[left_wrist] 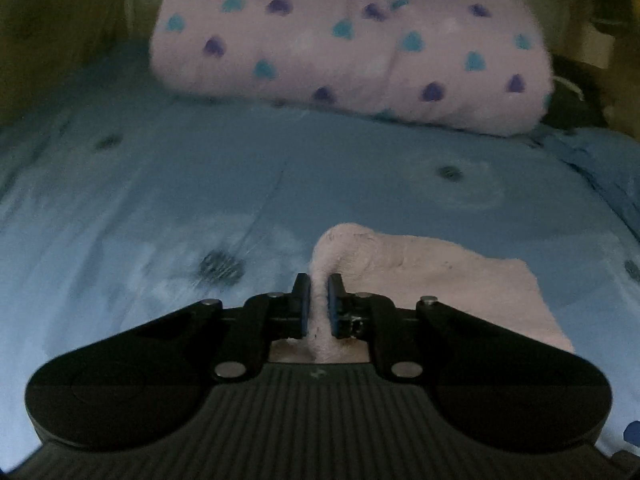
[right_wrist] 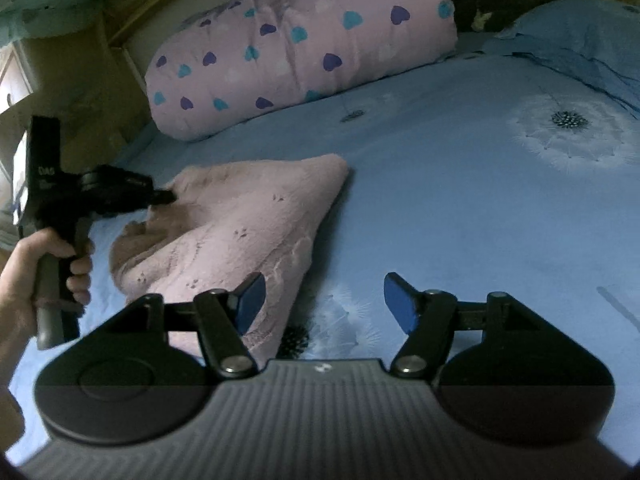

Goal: Fold small clothes
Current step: 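Move the left tool to the opposite cardigan end and close on it, then lift the cardigan end with the left tool and fold it over the stack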

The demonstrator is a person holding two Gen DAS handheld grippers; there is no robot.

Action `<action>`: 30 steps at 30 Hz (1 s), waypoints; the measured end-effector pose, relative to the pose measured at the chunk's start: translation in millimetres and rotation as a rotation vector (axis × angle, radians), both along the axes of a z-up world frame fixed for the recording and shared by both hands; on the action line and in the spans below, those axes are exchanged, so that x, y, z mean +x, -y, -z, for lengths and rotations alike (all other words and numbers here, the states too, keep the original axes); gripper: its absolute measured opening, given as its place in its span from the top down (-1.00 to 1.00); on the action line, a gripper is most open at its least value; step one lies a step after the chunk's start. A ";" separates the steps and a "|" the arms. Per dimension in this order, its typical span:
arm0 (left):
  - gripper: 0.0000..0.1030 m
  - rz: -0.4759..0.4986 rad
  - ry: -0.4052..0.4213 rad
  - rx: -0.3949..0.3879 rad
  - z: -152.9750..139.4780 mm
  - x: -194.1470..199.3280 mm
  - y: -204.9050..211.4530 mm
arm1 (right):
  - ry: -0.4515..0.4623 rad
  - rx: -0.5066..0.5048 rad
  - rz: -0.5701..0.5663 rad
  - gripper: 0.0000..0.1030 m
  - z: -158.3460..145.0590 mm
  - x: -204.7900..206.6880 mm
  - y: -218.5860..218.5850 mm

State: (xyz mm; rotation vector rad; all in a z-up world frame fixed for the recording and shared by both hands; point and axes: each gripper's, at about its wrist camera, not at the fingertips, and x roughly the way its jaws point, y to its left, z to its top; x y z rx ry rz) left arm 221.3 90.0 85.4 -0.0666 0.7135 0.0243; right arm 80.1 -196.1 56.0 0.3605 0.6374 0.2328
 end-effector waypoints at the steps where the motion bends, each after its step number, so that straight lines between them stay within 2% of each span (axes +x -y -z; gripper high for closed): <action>1: 0.76 -0.014 -0.013 0.002 1.9 0.2 -5.7 | 0.000 0.000 -0.003 -0.31 -0.1 0.2 -0.8; 3: 0.75 -0.028 -0.021 0.004 3.2 -5.6 -16.0 | 0.003 -0.004 -0.014 -0.31 -0.6 -0.1 -2.9; 4: 0.74 -0.030 -0.023 -0.019 2.8 -9.0 -22.3 | 0.006 -0.008 -0.025 -0.31 -0.8 -1.0 -4.7; 8: 0.74 -0.011 -0.034 -0.202 -7.8 -35.3 -53.2 | 0.023 -0.041 -0.080 -0.31 -2.0 -5.8 -15.5; 11: 0.71 0.052 -0.013 -0.249 -20.9 -58.7 -57.4 | 0.033 -0.069 -0.112 -0.31 -3.1 -8.1 -24.3; 12: 0.58 0.082 -0.010 -0.256 -24.6 -66.0 -54.4 | 0.035 -0.079 -0.122 -0.31 -3.2 -8.9 -27.5; 15: -0.16 0.158 -0.015 -0.259 -29.3 -76.9 -45.0 | 0.040 -0.105 -0.135 -0.31 -2.1 -10.4 -33.7; 16: -0.24 0.178 -0.010 -0.250 -29.8 -79.4 -40.2 | 0.041 -0.111 -0.138 -0.31 -1.8 -10.6 -35.1; 20: -0.25 0.239 -0.009 -0.178 -23.7 -85.9 -21.5 | 0.053 -0.137 -0.155 -0.31 -2.1 -11.9 -39.5; 27: -0.23 0.233 -0.091 -0.075 13.7 -81.8 -11.0 | 0.041 -0.163 -0.190 -0.32 3.3 -9.1 -51.0; 29: 0.01 0.203 -0.102 -0.071 19.7 -83.2 -12.0 | 0.022 -0.184 -0.239 -0.32 8.0 -8.0 -59.8; 30: 0.20 0.197 -0.096 -0.077 18.2 -86.1 -12.9 | 0.014 -0.195 -0.259 -0.32 10.7 -7.8 -64.5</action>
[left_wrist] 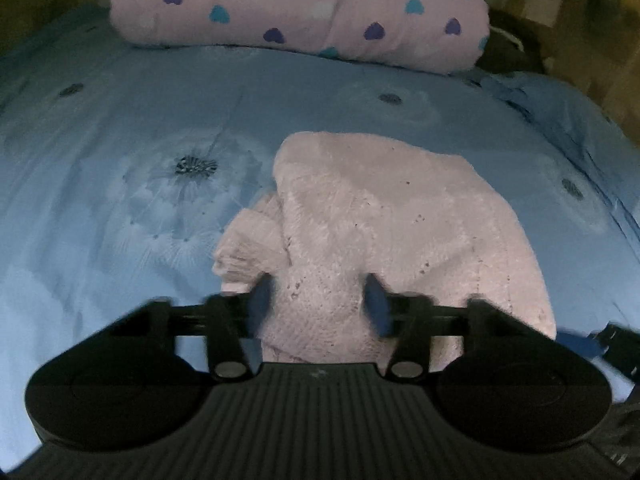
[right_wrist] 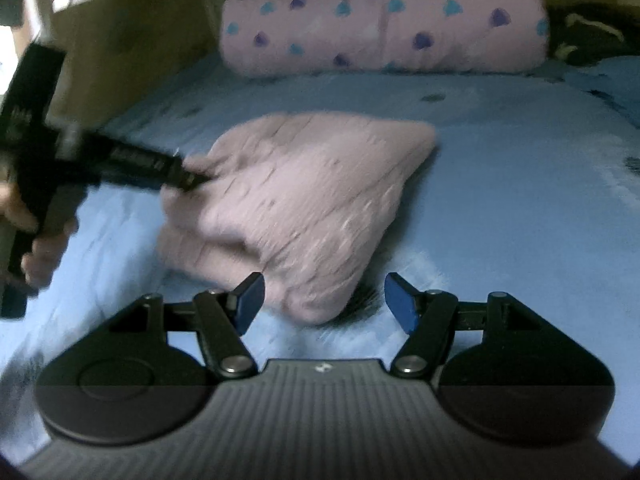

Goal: Fold small clothes
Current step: 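Lift the cardigan end with the left tool and fold it over the stack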

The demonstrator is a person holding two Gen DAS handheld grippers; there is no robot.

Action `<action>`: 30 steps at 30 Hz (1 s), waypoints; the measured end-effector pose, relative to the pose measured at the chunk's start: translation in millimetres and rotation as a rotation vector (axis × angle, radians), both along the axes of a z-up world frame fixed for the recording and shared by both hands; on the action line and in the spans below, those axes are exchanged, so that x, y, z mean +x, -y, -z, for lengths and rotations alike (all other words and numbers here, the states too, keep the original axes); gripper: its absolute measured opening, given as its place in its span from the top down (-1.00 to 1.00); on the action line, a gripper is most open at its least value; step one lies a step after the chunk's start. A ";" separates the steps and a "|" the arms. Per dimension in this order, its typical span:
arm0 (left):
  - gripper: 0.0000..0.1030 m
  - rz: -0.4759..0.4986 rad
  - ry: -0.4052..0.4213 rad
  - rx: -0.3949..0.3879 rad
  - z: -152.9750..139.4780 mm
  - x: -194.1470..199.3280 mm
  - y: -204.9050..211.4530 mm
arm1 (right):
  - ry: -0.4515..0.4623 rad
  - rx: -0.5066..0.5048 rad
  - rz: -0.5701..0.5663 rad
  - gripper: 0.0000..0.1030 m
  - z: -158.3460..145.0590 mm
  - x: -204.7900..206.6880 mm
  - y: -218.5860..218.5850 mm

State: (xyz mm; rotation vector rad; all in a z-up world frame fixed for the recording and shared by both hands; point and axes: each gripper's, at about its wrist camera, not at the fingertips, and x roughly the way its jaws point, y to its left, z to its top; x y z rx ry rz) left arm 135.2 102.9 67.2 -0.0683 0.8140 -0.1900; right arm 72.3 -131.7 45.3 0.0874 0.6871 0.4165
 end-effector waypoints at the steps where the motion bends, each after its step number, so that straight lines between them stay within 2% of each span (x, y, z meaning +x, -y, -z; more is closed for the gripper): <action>1: 0.36 -0.002 0.004 -0.001 -3.1 -2.5 0.1 | 0.005 -0.010 -0.006 -0.32 1.9 -0.8 -3.7; 3: 0.45 -0.005 0.009 -0.031 -13.4 -11.4 -1.5 | 0.043 -0.039 0.011 -0.32 3.2 -2.0 -10.4; 6: 0.47 -0.018 0.024 -0.136 -34.0 -32.5 -9.9 | 0.150 -0.049 0.040 -0.29 -2.0 -1.1 -11.1; 8: 0.47 -0.013 0.023 -0.166 -39.7 -45.8 -12.7 | 0.171 -0.024 0.060 0.32 -6.6 1.4 -3.6; 11: 0.45 -0.002 -0.028 -0.163 -26.5 -55.8 -13.3 | 0.139 0.018 0.077 0.43 -17.1 -4.2 8.9; 14: 0.15 -0.069 -0.051 -0.183 -9.5 -54.4 -18.8 | 0.105 -0.039 0.045 0.44 -16.4 -9.6 7.2; 15: -0.02 -0.098 -0.051 -0.198 -5.2 -52.6 -21.7 | 0.077 -0.055 0.030 0.43 -13.5 -9.7 6.8; 17: -0.24 -0.132 -0.034 -0.212 -2.2 -51.5 -23.1 | 0.048 -0.055 0.030 0.39 -10.0 -9.2 8.6; 19: -0.51 -0.161 -0.019 -0.190 -2.5 -52.0 -21.5 | 0.009 -0.019 0.020 0.34 -12.6 -6.6 13.2; 21: -0.62 -0.173 0.005 -0.175 -4.3 -53.5 -19.1 | -0.022 0.047 0.024 0.27 -17.6 -6.8 23.3; 23: -0.68 -0.179 0.025 -0.187 -5.8 -53.3 -17.5 | -0.021 0.117 0.034 -0.22 -24.0 -8.8 34.3; 25: -0.76 -0.175 0.020 -0.206 -4.5 -48.6 -16.2 | 0.018 0.184 0.073 -0.48 -28.8 -11.0 43.9; 27: -0.76 -0.188 0.011 -0.220 1.2 -43.6 -16.3 | 0.032 0.248 0.112 -0.50 -28.9 -8.7 50.0; 30: -0.80 -0.198 -0.019 -0.247 18.2 -38.4 -19.3 | -0.015 0.382 0.152 -0.50 -14.5 3.6 54.2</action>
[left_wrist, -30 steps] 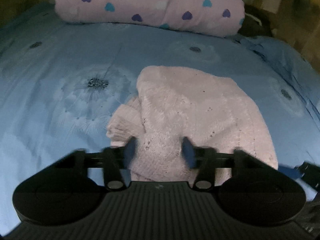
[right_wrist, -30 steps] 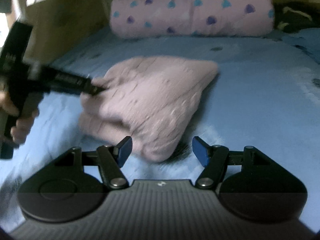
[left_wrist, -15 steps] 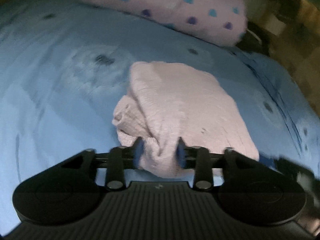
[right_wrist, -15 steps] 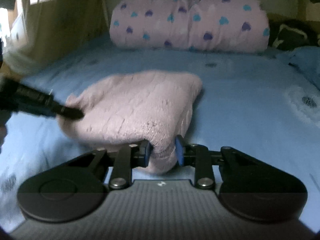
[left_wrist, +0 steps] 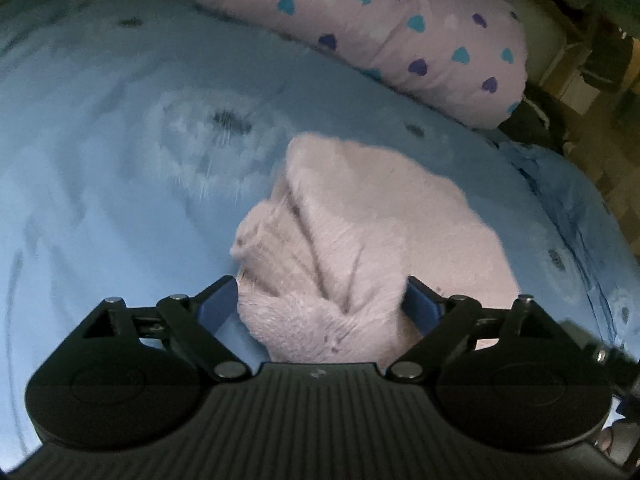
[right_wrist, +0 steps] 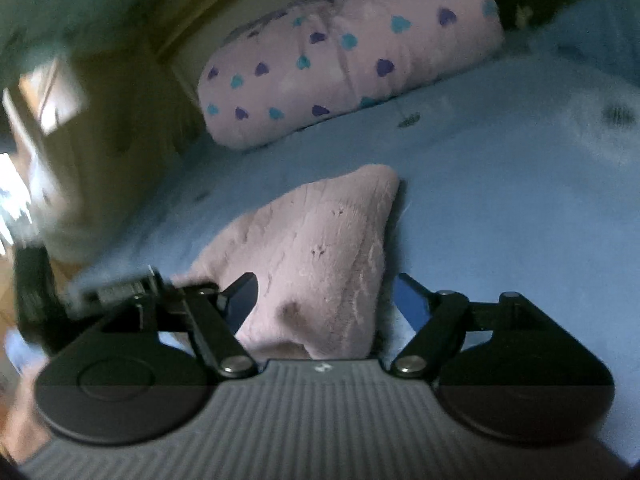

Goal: Fold small clothes
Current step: 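Lift the cardigan end with the left tool and fold it over the stack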

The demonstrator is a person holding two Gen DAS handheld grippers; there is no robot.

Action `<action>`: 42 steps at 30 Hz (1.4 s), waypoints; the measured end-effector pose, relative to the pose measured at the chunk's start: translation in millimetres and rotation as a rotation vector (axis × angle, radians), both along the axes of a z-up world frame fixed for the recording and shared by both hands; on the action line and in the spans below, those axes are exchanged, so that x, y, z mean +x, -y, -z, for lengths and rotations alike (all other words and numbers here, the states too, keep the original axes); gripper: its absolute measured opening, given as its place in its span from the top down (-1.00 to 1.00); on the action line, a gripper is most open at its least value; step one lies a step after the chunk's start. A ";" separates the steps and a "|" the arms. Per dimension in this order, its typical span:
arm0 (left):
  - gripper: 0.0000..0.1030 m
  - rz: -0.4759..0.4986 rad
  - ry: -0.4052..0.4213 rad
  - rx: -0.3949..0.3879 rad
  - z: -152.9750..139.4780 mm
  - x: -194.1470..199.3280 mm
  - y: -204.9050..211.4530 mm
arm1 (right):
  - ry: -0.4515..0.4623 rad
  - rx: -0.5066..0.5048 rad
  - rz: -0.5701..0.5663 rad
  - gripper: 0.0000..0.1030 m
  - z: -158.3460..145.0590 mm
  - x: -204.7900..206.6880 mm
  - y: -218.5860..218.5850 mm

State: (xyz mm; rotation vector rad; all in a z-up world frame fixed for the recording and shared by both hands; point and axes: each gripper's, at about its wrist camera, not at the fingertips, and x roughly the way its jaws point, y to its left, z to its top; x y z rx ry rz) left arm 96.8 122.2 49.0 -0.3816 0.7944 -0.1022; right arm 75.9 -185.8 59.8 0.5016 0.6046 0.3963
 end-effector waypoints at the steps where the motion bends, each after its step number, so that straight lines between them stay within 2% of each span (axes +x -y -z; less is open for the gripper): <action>1: -0.81 0.003 -0.009 -0.023 5.7 1.8 -1.8 | -0.025 0.036 -0.001 -0.51 5.0 9.6 -1.2; 4: -0.82 -0.002 -0.038 -0.140 19.5 9.1 -12.4 | -0.132 0.113 -0.010 -0.51 25.6 31.3 -8.8; 6: -0.83 -0.001 -0.039 -0.178 26.4 11.7 -16.1 | -0.182 0.132 -0.008 -0.51 37.5 40.8 -16.6; 7: -0.84 0.000 -0.038 -0.186 28.5 12.3 -16.7 | -0.203 0.134 -0.007 -0.63 44.1 44.6 -19.8; 8: -0.84 0.001 -0.036 -0.189 29.7 12.8 -16.3 | -0.210 0.144 -0.011 -0.65 50.9 46.9 -22.0; 12: -0.84 0.024 -0.020 -0.192 31.7 16.1 -12.0 | -0.139 0.117 -0.052 -0.70 54.3 45.7 -28.3; 14: -0.82 0.042 -0.013 -0.205 34.0 15.7 -9.8 | -0.133 0.140 -0.071 -0.69 55.2 47.2 -31.2; 15: -0.74 0.058 -0.014 -0.217 35.3 15.9 -8.3 | -0.130 0.160 -0.081 -0.69 56.1 48.0 -31.5; 16: -0.62 0.064 -0.013 -0.223 36.0 16.2 -6.4 | -0.126 0.176 -0.082 -0.62 56.9 49.6 -33.1; 17: -0.55 0.067 -0.012 -0.228 36.5 15.8 -5.5 | -0.124 0.178 -0.082 -0.42 57.1 49.6 -34.3; 18: -0.45 0.074 -0.013 -0.236 36.1 14.9 -5.7 | -0.128 0.182 -0.083 -0.32 57.8 49.6 -35.2; 20: -0.35 0.081 -0.017 -0.255 34.0 14.4 -6.7 | -0.141 0.224 -0.081 -0.07 56.8 47.5 -29.0; 22: -0.26 0.085 -0.014 -0.267 28.5 11.5 -7.1 | -0.145 0.263 -0.081 -0.01 50.2 44.8 -25.5; 26: -0.19 0.101 -0.016 -0.304 11.8 -8.2 -6.4 | -0.137 0.258 -0.095 -0.01 29.5 23.0 -20.2; 31: -0.19 0.105 -0.085 -0.338 4.0 -44.8 3.2 | -0.170 0.236 -0.116 -0.01 12.3 -11.4 -8.7; 37: -0.18 0.144 -0.117 -0.342 -1.8 -107.4 28.0 | -0.198 0.182 -0.132 -0.01 -9.5 -67.6 13.9; 42: -0.19 0.169 -0.135 -0.297 2.1 -152.0 51.3 | -0.226 0.095 -0.118 -0.02 -14.1 -104.4 28.1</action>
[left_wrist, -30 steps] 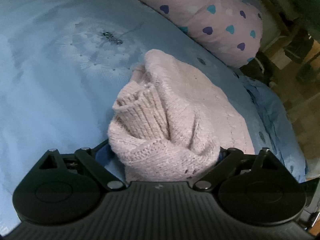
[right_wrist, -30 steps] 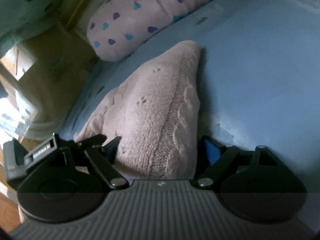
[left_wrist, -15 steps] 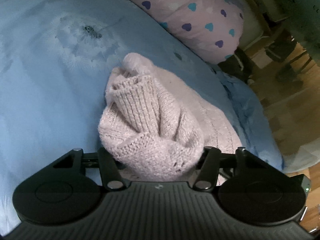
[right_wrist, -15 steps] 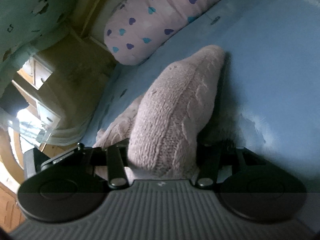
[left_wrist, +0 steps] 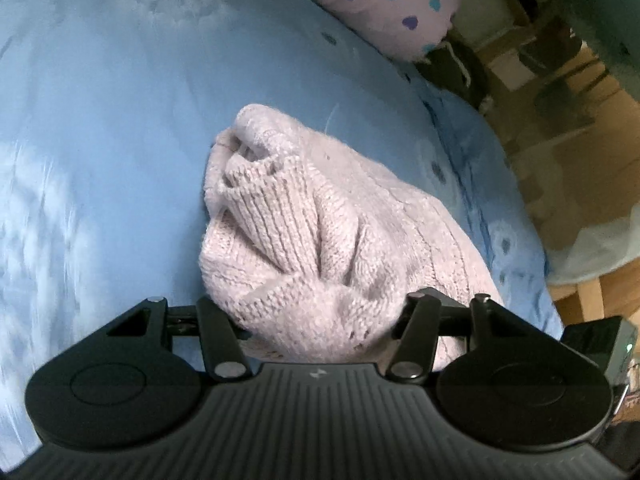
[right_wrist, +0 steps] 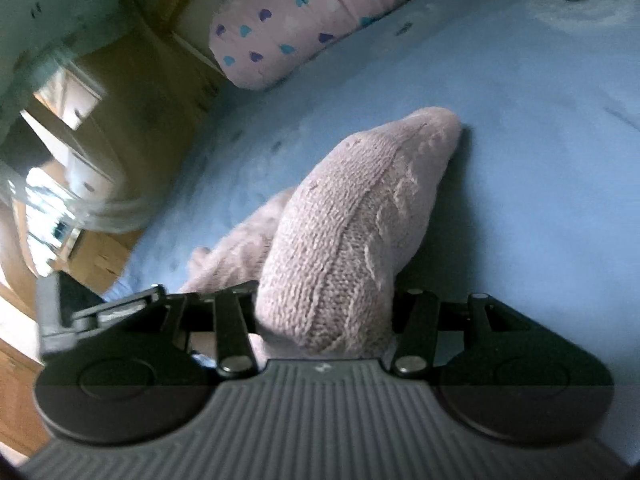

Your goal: Fold small clothes

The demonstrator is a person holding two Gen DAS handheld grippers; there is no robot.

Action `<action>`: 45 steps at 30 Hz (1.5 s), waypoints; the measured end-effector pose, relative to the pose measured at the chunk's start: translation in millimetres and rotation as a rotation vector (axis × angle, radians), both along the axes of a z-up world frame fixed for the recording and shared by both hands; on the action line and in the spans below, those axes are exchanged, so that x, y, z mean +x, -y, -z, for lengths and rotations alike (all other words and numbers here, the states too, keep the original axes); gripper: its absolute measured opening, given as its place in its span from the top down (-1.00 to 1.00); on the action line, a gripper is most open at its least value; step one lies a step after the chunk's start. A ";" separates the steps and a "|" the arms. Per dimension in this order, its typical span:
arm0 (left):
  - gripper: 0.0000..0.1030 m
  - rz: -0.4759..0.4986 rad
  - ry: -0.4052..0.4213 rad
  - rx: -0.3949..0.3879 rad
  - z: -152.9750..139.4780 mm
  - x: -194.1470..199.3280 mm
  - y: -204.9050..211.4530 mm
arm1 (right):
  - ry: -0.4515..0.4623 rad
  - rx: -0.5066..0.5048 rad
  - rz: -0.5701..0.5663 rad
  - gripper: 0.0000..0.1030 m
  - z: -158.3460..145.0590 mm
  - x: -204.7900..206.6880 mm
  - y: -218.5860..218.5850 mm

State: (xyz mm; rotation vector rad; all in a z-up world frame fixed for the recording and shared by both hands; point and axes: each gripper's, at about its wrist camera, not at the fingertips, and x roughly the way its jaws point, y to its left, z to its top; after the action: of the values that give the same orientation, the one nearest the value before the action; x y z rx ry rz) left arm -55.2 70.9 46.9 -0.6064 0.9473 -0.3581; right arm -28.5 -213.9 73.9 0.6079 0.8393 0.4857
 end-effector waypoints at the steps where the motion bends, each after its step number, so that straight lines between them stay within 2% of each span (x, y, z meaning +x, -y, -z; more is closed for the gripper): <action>1: -0.21 0.001 -0.008 0.011 3.3 -6.3 2.8 | -0.008 -0.024 0.006 -0.04 2.6 -5.4 1.7; 6: -0.22 -0.009 0.014 0.078 5.3 -28.7 6.7 | -0.032 -0.105 0.053 -0.16 16.8 -25.3 5.2; 10: -0.22 -0.033 0.064 0.111 -6.0 -43.6 -0.3 | 0.045 -0.139 0.073 -0.16 10.0 -40.3 7.7; 14: -0.22 -0.041 0.098 0.211 -7.2 -48.6 1.2 | 0.091 -0.172 0.075 -0.16 14.2 -49.5 5.0; 19: -0.40 -0.054 0.097 0.308 6.8 -41.8 -0.9 | 0.122 -0.240 0.059 -0.26 35.6 -56.8 -8.5; 22: -0.43 -0.049 0.116 0.351 7.1 -44.4 -3.2 | 0.101 -0.204 0.060 -0.32 47.6 -59.7 -7.3; 28: -0.43 -0.029 0.171 0.433 -9.1 -60.1 8.9 | 0.145 -0.244 0.079 -0.35 37.2 -70.4 -8.5; 32: -0.43 -0.018 0.173 0.464 -22.3 -73.9 10.7 | 0.193 -0.292 0.100 -0.34 24.5 -83.7 -9.3; 36: -0.44 -0.007 0.166 0.539 -34.5 -88.9 21.0 | 0.227 -0.358 0.134 -0.34 13.2 -105.3 -6.1; 40: -0.64 -0.013 0.177 0.538 -31.7 -106.6 29.3 | 0.232 -0.419 0.173 -0.46 10.8 -125.2 -3.3; 45: -0.65 -0.034 0.126 0.545 -10.9 -120.8 39.9 | 0.246 -0.481 0.144 -0.49 16.3 -141.4 -7.1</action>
State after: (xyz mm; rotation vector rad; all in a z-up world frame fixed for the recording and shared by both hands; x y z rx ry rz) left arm -176.0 30.9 57.8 -0.1003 0.8633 -0.0948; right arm -169.9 -206.8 57.6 0.1579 0.6406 0.2082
